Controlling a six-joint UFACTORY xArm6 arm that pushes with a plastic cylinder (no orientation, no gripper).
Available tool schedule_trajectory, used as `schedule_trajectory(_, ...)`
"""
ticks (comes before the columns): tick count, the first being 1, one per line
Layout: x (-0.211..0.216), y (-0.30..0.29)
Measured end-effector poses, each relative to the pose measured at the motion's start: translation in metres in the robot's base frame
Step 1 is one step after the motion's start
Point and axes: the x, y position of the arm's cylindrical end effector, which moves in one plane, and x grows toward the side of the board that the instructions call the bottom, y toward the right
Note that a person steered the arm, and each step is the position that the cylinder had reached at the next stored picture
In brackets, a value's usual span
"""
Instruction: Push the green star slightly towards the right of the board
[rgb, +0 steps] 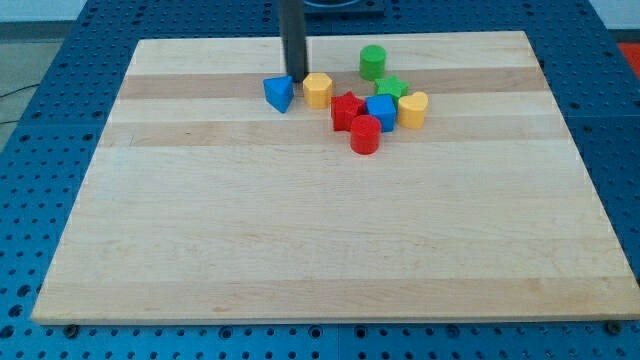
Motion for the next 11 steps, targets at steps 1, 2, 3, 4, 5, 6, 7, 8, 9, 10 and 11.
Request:
schedule_trajectory(1,0.023,0.001)
schedule_trajectory(2,0.063,0.029)
schedule_trajectory(3,0.042,0.019)
schedule_trajectory(4,0.022,-0.02)
schedule_trajectory(5,0.039,-0.058)
schedule_trajectory(6,0.049,-0.019)
schedule_trajectory(7,0.051,-0.052)
schedule_trajectory(8,0.052,-0.021)
schedule_trajectory(9,0.034,0.039)
schedule_trajectory(10,0.029,0.106)
schedule_trajectory(11,0.028,0.154)
